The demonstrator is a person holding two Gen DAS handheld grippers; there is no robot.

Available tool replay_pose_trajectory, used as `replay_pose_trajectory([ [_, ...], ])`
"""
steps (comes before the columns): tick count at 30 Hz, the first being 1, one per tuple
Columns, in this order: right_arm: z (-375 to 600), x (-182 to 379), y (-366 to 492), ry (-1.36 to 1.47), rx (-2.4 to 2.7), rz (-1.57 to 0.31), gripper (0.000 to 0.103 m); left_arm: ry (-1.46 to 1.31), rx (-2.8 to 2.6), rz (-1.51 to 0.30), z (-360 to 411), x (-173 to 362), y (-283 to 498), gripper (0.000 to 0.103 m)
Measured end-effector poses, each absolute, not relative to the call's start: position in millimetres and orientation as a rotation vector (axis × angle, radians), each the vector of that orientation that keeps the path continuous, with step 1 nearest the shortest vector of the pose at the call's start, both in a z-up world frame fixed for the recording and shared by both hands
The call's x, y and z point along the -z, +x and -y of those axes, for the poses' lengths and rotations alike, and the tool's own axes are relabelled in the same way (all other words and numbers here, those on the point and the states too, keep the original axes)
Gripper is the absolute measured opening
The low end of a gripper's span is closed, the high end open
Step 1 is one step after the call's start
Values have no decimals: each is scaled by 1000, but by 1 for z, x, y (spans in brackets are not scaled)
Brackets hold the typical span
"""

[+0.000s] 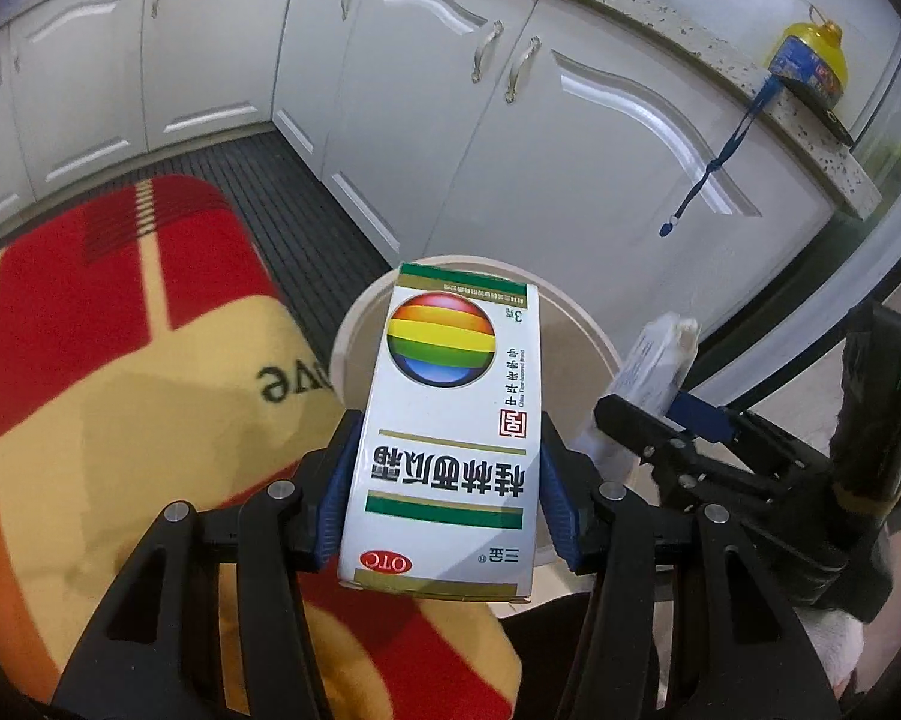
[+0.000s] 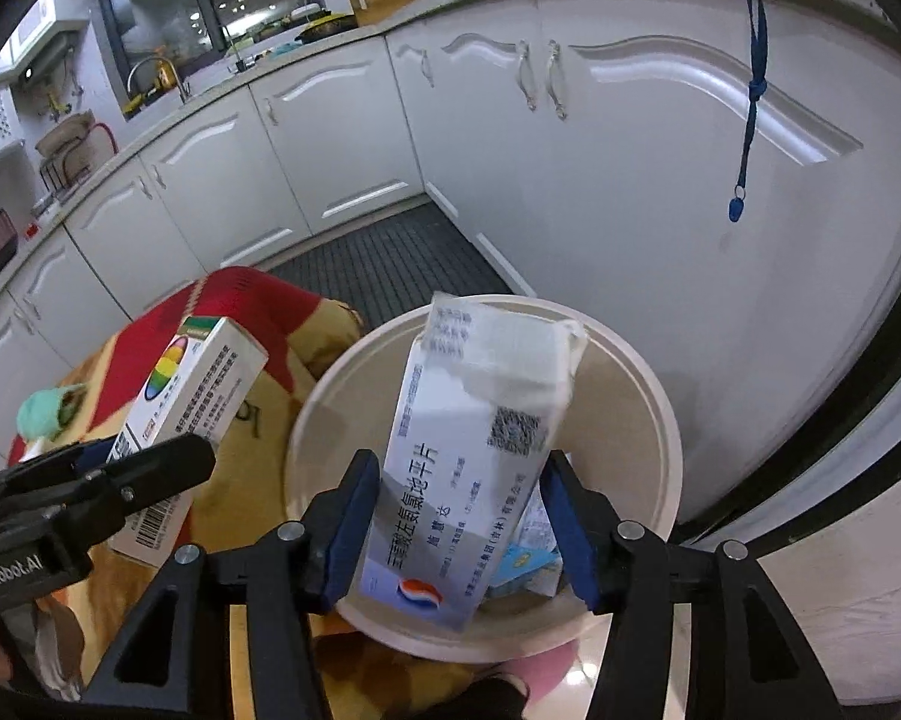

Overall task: Collect trash
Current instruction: 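Open both grippers to drop the medicine boxes into the bin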

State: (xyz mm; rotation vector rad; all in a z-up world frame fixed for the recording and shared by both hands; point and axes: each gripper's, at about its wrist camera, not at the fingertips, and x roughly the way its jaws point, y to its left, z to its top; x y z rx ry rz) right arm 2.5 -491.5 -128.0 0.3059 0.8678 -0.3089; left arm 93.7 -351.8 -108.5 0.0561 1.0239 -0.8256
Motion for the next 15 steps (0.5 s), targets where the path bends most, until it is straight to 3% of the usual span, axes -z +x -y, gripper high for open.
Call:
replay_pose_trajectory([
  [1,491,130,3,297,318,-873,60,49,832,-1031,351,110,94,68],
  [2,491,132,3,292,329,-881,65,39,836,-1031,350,111,94,71],
  [15,482,142,-2,366,298,-913,66,68,793,-982,324,102,88,71],
])
